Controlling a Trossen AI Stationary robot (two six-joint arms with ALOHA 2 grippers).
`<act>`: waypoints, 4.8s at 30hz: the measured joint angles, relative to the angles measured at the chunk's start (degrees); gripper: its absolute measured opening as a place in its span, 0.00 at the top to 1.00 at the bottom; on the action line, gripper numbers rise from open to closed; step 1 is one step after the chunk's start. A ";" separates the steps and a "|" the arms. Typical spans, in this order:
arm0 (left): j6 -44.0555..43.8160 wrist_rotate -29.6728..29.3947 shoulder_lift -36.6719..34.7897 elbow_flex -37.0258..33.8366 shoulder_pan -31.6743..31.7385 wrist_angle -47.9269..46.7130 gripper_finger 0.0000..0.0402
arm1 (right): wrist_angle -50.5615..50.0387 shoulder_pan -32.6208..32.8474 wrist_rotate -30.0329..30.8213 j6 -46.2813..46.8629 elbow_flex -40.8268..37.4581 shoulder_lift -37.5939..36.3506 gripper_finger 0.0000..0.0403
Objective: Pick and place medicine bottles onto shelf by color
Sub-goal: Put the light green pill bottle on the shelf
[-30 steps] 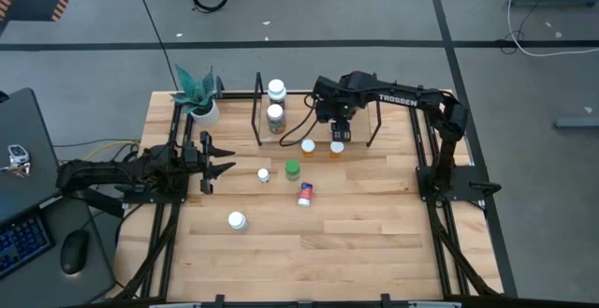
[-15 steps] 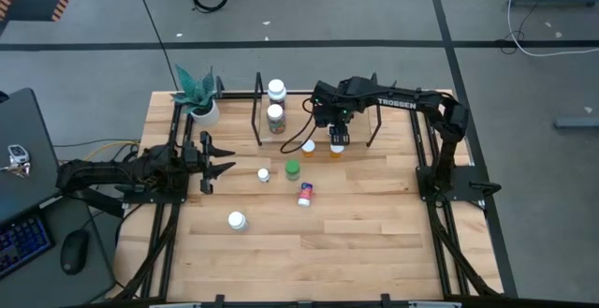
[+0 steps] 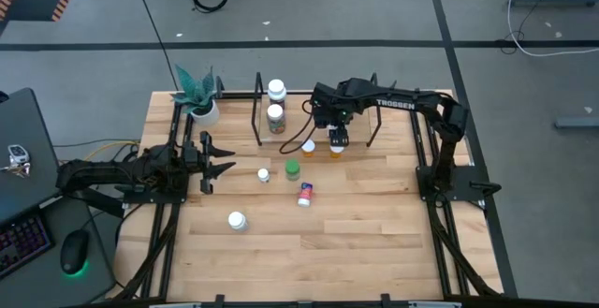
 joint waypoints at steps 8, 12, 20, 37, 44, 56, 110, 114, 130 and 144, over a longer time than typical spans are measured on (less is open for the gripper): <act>0.01 0.00 0.00 0.00 0.00 0.00 0.62 | 0.09 0.00 0.78 2.59 0.03 0.00 0.23; 0.01 0.00 0.00 0.00 0.01 0.00 0.64 | -0.02 0.00 0.17 4.15 0.96 0.00 0.19; 0.01 0.00 0.00 0.01 0.01 0.01 0.64 | 0.08 0.88 0.24 4.84 6.01 -0.02 0.13; 0.02 0.00 0.00 0.00 0.01 -0.01 0.64 | 8.67 11.00 -2.08 6.00 12.76 -0.11 0.13; 0.00 0.00 0.00 0.01 0.00 -0.01 0.62 | 15.05 15.22 -5.39 7.85 12.74 -0.11 0.13; 0.00 0.00 0.00 0.00 0.01 -0.01 0.64 | 33.16 19.90 -9.51 8.27 6.97 -0.09 0.13; 0.02 0.00 -0.02 0.00 0.00 -0.03 0.64 | 28.71 18.46 -7.20 11.01 2.58 8.36 0.20; 0.02 0.00 -0.02 0.00 0.01 -0.03 0.63 | 28.48 18.50 -7.34 10.50 2.58 8.55 0.20; 0.00 0.02 -0.02 0.01 0.00 -0.03 0.65 | 28.96 18.29 -6.67 10.61 -1.09 8.57 0.21; 0.02 0.00 -0.02 0.00 -0.01 -0.03 0.63 | 29.36 17.03 -7.92 10.61 -0.98 8.48 0.40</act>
